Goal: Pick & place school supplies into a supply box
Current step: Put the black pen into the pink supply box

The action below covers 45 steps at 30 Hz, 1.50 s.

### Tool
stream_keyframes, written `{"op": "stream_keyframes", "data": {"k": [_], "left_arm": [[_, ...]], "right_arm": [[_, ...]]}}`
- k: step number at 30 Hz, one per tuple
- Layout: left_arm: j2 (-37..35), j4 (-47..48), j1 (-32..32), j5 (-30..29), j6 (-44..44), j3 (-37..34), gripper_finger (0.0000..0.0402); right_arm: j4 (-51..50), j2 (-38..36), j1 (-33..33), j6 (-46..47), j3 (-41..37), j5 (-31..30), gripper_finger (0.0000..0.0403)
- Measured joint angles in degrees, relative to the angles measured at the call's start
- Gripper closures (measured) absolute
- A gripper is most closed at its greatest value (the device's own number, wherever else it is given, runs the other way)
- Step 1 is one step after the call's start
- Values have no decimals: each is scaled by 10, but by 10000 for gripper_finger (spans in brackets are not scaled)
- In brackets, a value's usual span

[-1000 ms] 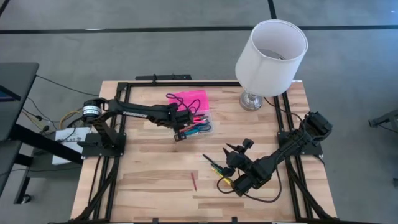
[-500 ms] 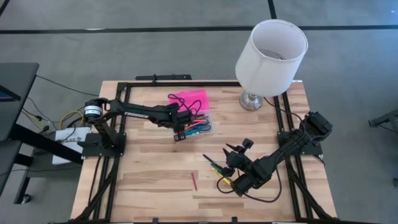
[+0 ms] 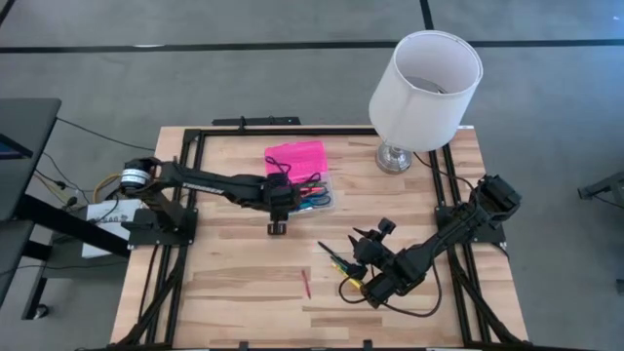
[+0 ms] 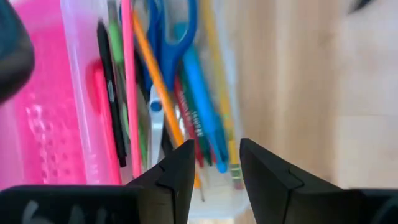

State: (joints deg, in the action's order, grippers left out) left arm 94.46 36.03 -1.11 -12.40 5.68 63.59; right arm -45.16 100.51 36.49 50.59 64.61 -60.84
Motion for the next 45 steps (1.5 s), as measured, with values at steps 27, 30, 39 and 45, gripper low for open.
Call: {"op": "stream_keyframes", "data": {"k": [27,30,39,45], "left_arm": [[-499,-400,282,-62,-116,-463,278],[-517,-437,323,-81,-116,-497,278],[-526,-448,416,-184,-106,-529,278],[-526,-447,431,-209,-100,-529,278]], "right_arm": [[298,1,-41,-190,-42,195,296],[306,1,-44,-188,-42,205,296],[303,1,-48,-145,-42,218,296],[291,29,-56,-119,-43,253,296]]}}
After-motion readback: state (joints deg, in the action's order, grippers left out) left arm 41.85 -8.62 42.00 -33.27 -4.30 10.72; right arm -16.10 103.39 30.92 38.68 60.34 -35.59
